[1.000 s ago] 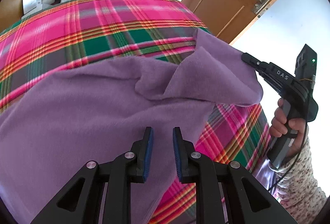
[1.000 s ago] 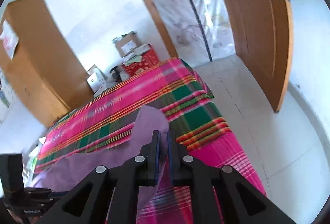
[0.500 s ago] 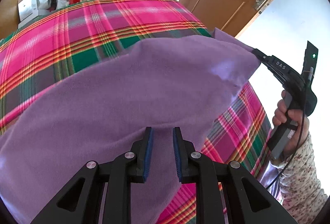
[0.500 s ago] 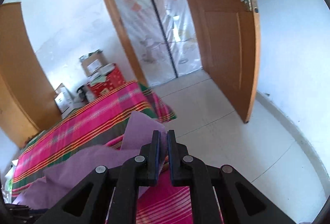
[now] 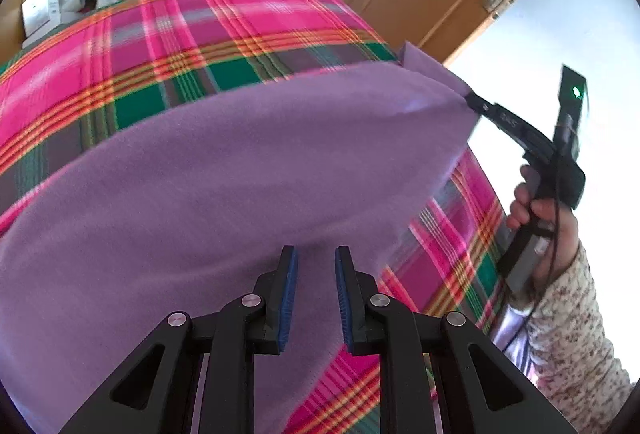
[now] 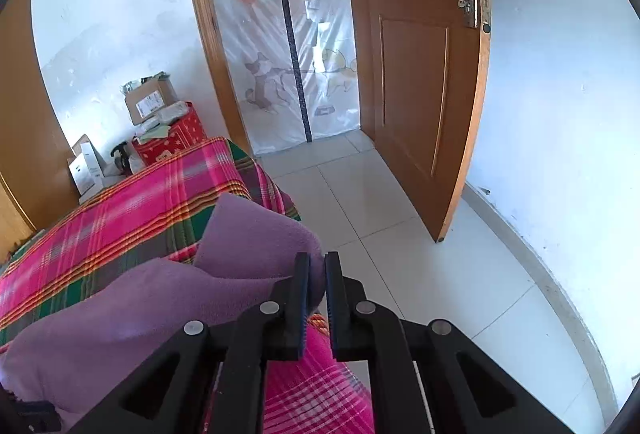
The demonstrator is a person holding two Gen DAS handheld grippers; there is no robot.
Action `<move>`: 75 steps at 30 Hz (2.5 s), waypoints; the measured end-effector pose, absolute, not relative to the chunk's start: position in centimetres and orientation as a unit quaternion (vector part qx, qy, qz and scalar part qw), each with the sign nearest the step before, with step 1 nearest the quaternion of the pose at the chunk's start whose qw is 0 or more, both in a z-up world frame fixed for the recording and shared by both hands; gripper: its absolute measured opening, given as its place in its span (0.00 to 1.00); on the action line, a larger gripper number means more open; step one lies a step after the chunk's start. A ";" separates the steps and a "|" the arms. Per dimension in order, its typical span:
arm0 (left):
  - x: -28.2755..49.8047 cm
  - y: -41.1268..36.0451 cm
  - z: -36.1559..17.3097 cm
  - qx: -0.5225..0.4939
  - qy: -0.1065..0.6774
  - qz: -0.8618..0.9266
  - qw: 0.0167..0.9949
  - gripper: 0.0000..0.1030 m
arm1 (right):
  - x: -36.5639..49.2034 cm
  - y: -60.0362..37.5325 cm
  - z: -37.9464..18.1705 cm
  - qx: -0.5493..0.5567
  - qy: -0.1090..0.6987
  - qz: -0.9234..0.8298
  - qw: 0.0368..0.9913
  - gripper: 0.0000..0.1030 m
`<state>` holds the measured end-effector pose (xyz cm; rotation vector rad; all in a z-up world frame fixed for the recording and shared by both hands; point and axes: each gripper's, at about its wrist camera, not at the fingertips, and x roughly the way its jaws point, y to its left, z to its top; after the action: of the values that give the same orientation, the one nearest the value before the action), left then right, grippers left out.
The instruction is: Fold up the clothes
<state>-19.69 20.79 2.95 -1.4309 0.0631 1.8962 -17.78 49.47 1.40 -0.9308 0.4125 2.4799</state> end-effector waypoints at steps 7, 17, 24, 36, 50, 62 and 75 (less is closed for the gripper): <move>-19.1 20.8 2.7 -0.558 0.023 0.737 0.382 0.19 | -16.4 51.5 1.2 -0.331 0.213 0.891 0.226 0.09; -19.0 20.1 2.6 -0.560 0.011 0.733 0.386 0.19 | -15.6 53.4 1.1 -0.321 0.255 0.882 0.233 0.09; -18.9 19.8 2.4 -0.558 0.003 0.732 0.390 0.19 | -20.2 53.6 0.7 -0.346 0.260 0.890 0.144 0.40; -18.9 19.2 2.4 -0.556 -0.008 0.732 0.394 0.19 | -22.5 54.5 -1.9 -0.386 0.309 0.863 0.107 0.21; -18.6 19.0 2.3 -0.553 -0.011 0.733 0.396 0.19 | -22.2 55.9 -1.0 -0.343 0.289 0.868 0.211 0.06; -16.9 18.3 2.5 -0.565 -0.010 0.718 0.408 0.19 | -21.0 56.3 -0.4 -0.365 0.244 0.860 0.258 0.23; -13.3 15.8 3.4 -0.583 -0.006 0.707 0.400 0.20 | -19.0 44.6 2.5 -0.396 0.133 0.903 0.101 0.30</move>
<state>-13.34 15.84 3.40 -1.4746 -0.0144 1.7877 -18.96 44.62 2.48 -1.1709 0.3920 2.6672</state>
